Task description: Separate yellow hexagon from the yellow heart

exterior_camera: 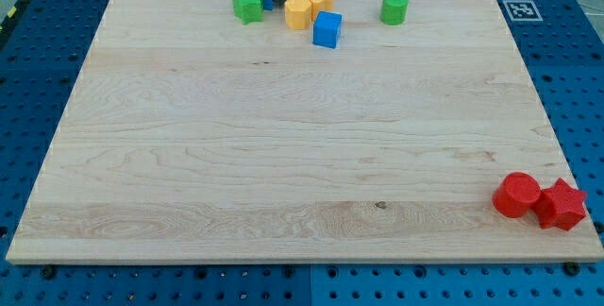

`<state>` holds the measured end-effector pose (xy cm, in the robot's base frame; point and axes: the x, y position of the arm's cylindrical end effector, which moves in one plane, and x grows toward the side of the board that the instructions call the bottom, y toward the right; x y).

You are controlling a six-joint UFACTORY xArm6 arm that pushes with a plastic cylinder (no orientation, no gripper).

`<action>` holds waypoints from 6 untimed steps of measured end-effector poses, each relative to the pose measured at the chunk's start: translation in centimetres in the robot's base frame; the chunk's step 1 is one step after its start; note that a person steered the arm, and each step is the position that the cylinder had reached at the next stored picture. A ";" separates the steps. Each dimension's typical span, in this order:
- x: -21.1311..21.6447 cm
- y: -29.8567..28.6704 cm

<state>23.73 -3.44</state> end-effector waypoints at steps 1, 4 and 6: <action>1.0 1.0; 5.3 6.0; 4.9 2.7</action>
